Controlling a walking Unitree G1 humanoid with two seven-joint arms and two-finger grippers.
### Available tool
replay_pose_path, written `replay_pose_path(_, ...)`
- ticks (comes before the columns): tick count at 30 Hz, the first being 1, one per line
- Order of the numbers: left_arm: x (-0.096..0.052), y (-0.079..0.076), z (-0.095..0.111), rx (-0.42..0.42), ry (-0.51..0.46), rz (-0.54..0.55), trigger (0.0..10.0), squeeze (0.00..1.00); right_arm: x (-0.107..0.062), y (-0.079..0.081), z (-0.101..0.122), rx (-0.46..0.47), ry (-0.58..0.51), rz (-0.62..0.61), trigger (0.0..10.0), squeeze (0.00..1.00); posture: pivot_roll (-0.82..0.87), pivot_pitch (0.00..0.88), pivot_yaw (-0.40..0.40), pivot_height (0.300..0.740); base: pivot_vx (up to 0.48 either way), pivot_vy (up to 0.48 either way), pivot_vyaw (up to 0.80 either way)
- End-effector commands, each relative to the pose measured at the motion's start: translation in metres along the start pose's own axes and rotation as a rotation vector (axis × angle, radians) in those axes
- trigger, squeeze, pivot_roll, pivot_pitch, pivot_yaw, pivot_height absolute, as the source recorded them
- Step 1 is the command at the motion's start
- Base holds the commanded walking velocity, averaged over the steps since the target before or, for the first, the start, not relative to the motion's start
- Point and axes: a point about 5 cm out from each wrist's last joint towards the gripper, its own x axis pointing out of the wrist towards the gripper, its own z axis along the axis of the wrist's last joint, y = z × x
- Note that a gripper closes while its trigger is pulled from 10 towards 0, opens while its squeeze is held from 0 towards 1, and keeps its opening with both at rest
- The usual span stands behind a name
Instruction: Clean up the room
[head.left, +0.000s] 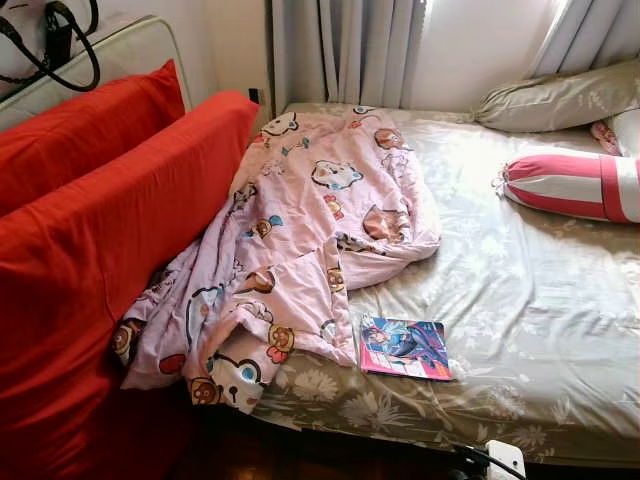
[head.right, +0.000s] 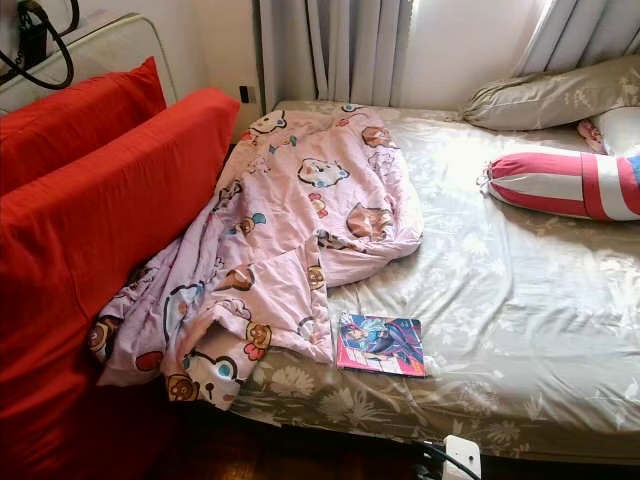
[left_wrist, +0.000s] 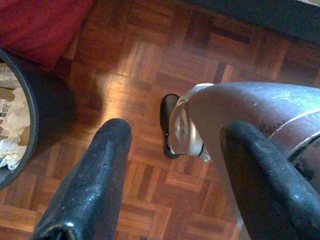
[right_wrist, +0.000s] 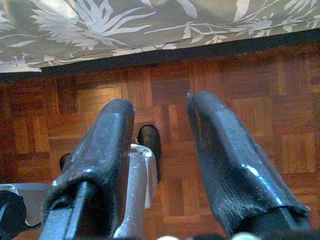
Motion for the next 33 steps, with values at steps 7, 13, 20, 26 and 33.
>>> replay_pose_path(7, -0.0020, -0.0008, -0.0059, 0.003, 0.012, -0.007, 10.0, 0.00, -0.0002, -0.0009, -0.0026, 0.077, 0.006, -0.022, 10.0, 0.00, 0.11, 0.000, -0.038, 0.740, 0.000, 0.000, -0.25)
replay_pose_path(13, -0.0020, -0.0017, -0.0060, -0.005, 0.009, -0.011, 10.0, 0.00, 0.0006, 0.0033, -0.0040, 0.021, 0.020, -0.012, 10.0, 0.00, 0.12, 0.000, -0.043, 0.740, 0.200, 0.000, -0.61)
replay_pose_path(20, -0.0014, -0.0033, -0.0053, -0.010, 0.008, -0.013, 10.0, 0.00, 0.0009, 0.0023, -0.0002, 0.018, 0.002, -0.014, 10.0, 0.00, 0.12, 0.000, -0.050, 0.740, 0.240, 0.000, 0.00)
replay_pose_path(26, -0.0009, -0.0042, -0.0047, -0.015, 0.007, -0.014, 10.0, 0.00, 0.0015, 0.0022, 0.0033, 0.050, -0.011, -0.017, 10.0, 0.00, 0.12, 0.000, -0.053, 0.740, 0.161, 0.000, -0.30)
replay_pose_path(33, -0.0007, -0.0057, -0.0048, -0.015, 0.008, -0.022, 10.0, 0.00, 0.0011, 0.0012, 0.0025, 0.061, -0.011, -0.016, 10.0, 0.00, 0.12, 0.000, -0.054, 0.740, 0.175, 0.000, -0.45)
